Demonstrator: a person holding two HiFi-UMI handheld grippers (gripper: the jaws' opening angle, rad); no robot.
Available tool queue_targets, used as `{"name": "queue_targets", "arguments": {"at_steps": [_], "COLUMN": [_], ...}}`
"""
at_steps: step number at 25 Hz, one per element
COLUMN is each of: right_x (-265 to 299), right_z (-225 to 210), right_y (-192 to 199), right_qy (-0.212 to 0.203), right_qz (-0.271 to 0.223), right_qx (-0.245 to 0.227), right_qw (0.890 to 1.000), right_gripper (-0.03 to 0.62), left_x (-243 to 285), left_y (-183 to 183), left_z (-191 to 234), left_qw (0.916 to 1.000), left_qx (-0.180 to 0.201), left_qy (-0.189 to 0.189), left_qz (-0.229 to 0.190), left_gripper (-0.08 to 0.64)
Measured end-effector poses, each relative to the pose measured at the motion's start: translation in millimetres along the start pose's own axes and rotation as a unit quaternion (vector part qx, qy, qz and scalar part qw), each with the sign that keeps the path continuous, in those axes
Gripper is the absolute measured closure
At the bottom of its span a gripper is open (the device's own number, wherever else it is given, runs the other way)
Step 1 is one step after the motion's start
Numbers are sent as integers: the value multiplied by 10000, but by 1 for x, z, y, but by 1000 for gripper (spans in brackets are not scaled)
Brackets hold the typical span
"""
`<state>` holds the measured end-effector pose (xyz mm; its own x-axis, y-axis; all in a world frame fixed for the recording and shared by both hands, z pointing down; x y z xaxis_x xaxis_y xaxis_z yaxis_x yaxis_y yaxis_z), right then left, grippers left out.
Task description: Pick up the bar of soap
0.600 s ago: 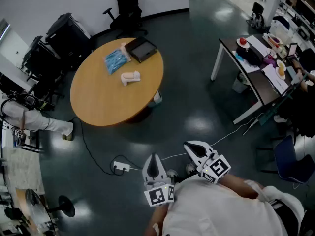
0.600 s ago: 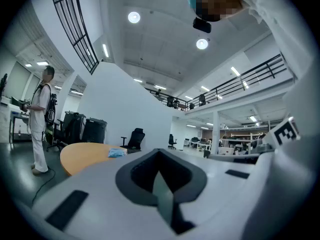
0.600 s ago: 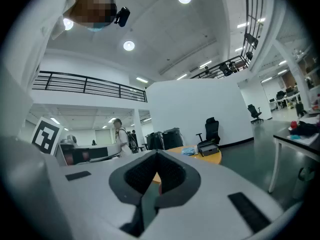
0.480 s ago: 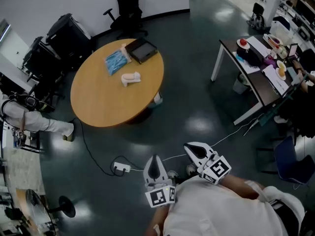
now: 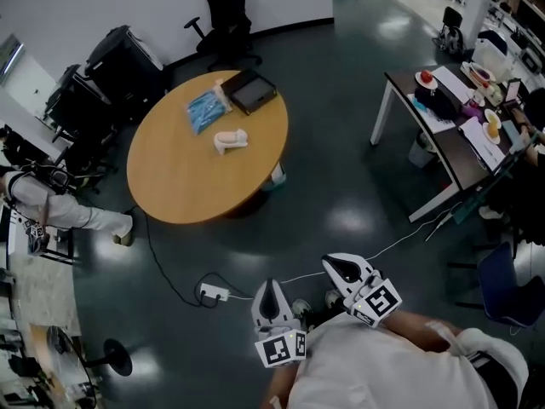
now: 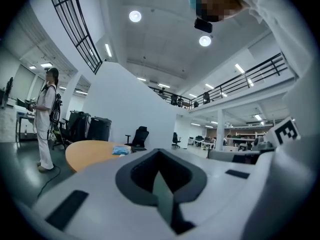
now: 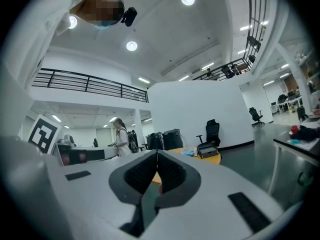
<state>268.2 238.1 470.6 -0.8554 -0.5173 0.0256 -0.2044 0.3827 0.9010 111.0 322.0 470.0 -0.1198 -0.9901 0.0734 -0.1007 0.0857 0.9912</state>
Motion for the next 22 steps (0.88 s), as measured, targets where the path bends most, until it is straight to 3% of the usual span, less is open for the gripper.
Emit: {"name": "queue_targets", "arguments": {"at_steps": [6, 10, 16, 22], "right_x": [15, 40, 131, 266], "right_z": [-21, -33, -66, -100], "right_y": [5, 6, 7, 0], "right_qy": [-154, -119, -148, -3], "right_qz": [94, 167, 197, 366], "right_qx": [-148, -19, -55, -140], "right_qw": [9997, 9998, 9997, 9992], "right_gripper": [578, 578, 578, 577], "left_x": [12, 37, 130, 258], "left_y": [8, 11, 21, 9], "left_z": [4, 19, 77, 166], "left_qw": [9996, 9997, 9996, 9994], "left_qx": [54, 116, 89, 104], "left_qy": [-261, -213, -230, 186], "left_qz": [3, 52, -142, -284], "left_gripper": [554, 553, 552, 554]}}
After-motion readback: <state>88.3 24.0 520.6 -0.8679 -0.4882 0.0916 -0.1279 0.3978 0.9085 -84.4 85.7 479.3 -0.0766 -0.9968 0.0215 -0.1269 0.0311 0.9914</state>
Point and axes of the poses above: the fingertips, and each gripper's own axes: x forward along the fingers, z to its left, y out of its underside, the point moved 5 cm from there along -x, backward along the fingers, and after that the axes turned 15 degrees about x, right-handed, at the moved point
